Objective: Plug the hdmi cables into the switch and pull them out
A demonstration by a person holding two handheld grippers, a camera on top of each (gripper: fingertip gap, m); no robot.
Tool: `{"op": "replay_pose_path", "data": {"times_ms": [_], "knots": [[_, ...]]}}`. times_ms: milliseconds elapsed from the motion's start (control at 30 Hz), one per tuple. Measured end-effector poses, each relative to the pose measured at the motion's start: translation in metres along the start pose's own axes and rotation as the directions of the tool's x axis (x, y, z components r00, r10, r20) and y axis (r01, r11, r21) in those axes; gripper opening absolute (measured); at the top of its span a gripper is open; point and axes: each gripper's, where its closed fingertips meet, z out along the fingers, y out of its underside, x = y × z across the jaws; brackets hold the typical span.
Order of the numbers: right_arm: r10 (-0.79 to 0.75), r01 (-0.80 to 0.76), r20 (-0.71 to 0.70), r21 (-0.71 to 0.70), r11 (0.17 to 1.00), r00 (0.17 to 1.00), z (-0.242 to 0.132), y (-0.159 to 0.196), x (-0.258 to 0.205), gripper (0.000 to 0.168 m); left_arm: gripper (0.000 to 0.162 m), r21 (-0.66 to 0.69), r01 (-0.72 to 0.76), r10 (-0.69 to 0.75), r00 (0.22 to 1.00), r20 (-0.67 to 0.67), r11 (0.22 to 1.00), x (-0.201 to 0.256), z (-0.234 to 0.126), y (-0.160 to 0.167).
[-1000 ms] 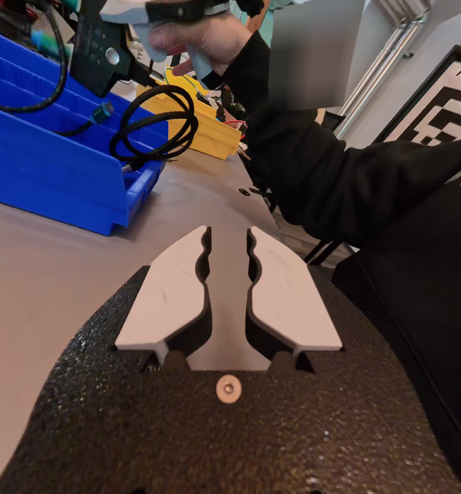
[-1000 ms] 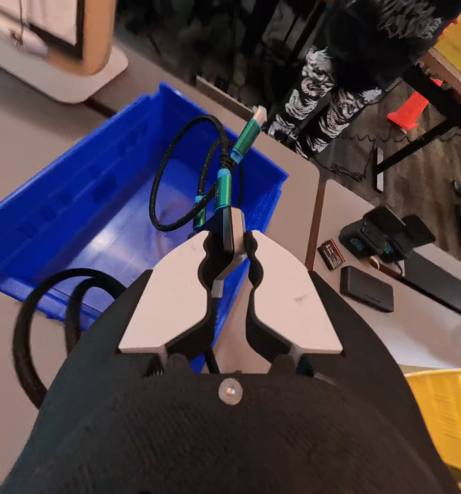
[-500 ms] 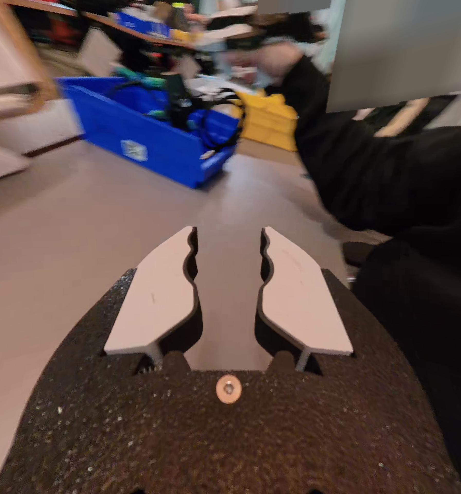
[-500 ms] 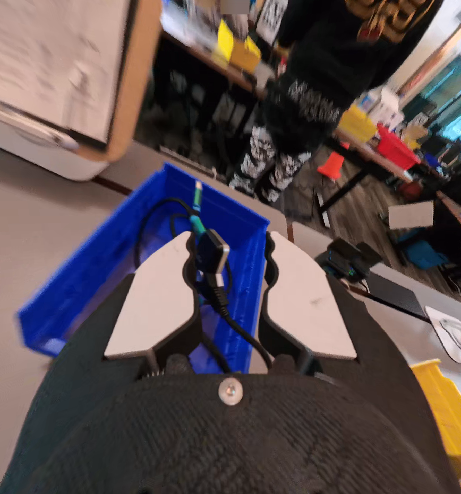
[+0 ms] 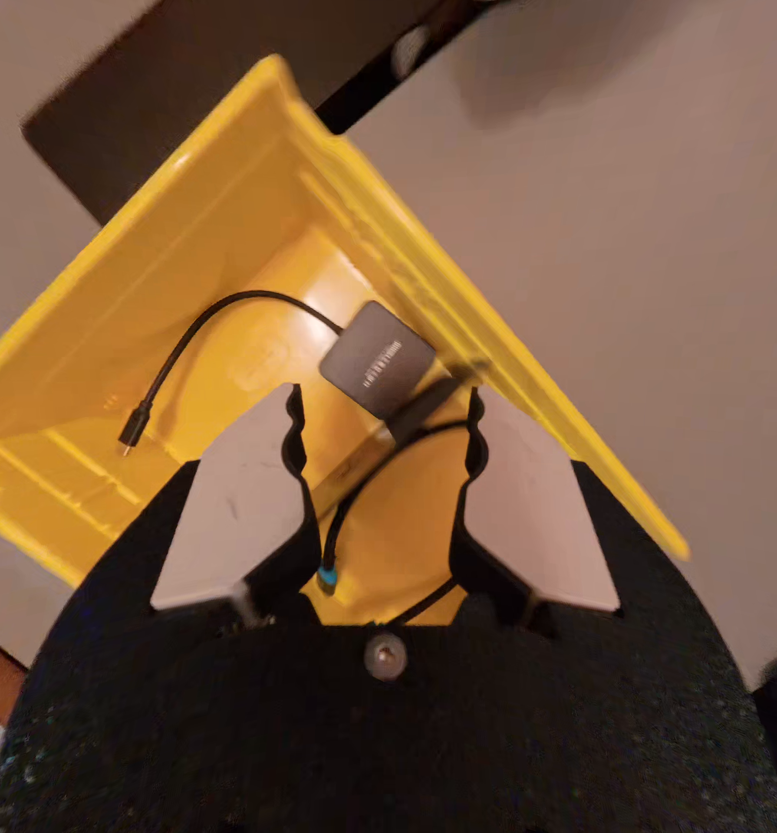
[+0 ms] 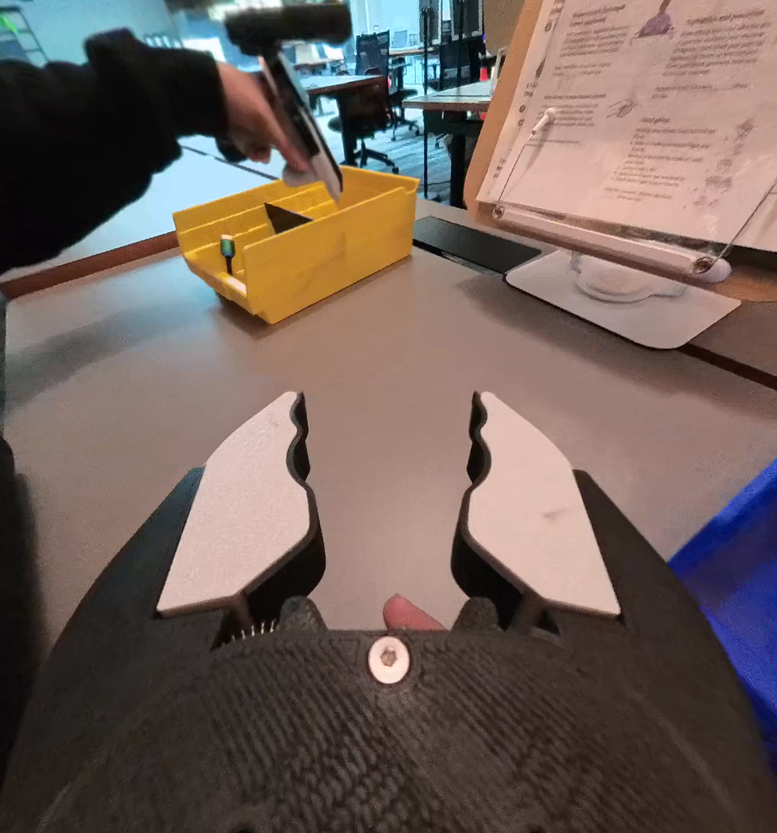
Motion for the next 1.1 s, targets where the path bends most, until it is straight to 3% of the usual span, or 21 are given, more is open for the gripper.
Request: {"op": "replay_pose_path", "data": {"times_ms": [133,267,367,433,467,533,667,800,967,1100], "knots": [[0.032,-0.032,0.013,-0.022,0.999,0.999,0.001,0.020,-0.004,0.068,0.060,-0.225,0.247,-0.250,0.968,0.012,0.943,-0.020,0.054,-0.005],[0.012,-0.009,0.040,-0.061,0.998,0.999,0.000,0.042,-0.005,0.066,0.052,-0.290,0.349,-0.330,0.937,0.116,0.891,-0.035,0.083,0.000],[0.062,-0.057,0.089,-0.061,0.996,0.994,0.005,0.051,-0.007,0.065,0.035,-0.302,0.427,-0.402,0.904,0.142,0.852,-0.038,0.095,0.006],[0.080,-0.076,0.102,-0.045,0.996,0.992,0.009,0.051,-0.005,0.065,0.023,-0.274,0.413,-0.382,0.910,0.161,0.868,-0.043,0.097,0.006],[0.082,-0.078,0.108,-0.042,0.996,0.991,0.011,0.052,-0.005,0.065,0.009,-0.266,0.373,-0.346,0.927,0.143,0.889,-0.040,0.098,0.005],[0.068,-0.063,0.116,-0.048,0.997,0.991,0.014,0.053,-0.006,0.065,0.006,-0.262,0.305,-0.274,0.950,0.149,0.916,-0.042,0.094,0.006],[0.035,-0.030,0.130,-0.038,0.999,0.991,0.014,0.053,-0.017,0.065,0.004,-0.123,0.281,-0.269,0.957,0.111,0.952,-0.040,0.054,-0.008],[-0.015,0.012,0.131,0.019,1.000,0.991,0.017,0.045,-0.028,0.063,0.004,0.225,0.227,-0.221,0.974,-0.052,0.947,-0.011,-0.022,-0.042],[-0.074,0.062,0.086,0.135,0.989,0.993,0.052,0.003,-0.029,0.063,0.003,0.612,0.139,0.003,0.975,-0.224,0.778,0.071,-0.124,-0.070],[-0.154,0.140,0.028,0.283,0.949,0.988,0.093,-0.054,-0.035,0.067,0.003,0.726,0.171,0.119,0.937,-0.329,0.666,0.150,-0.150,-0.074]]}}
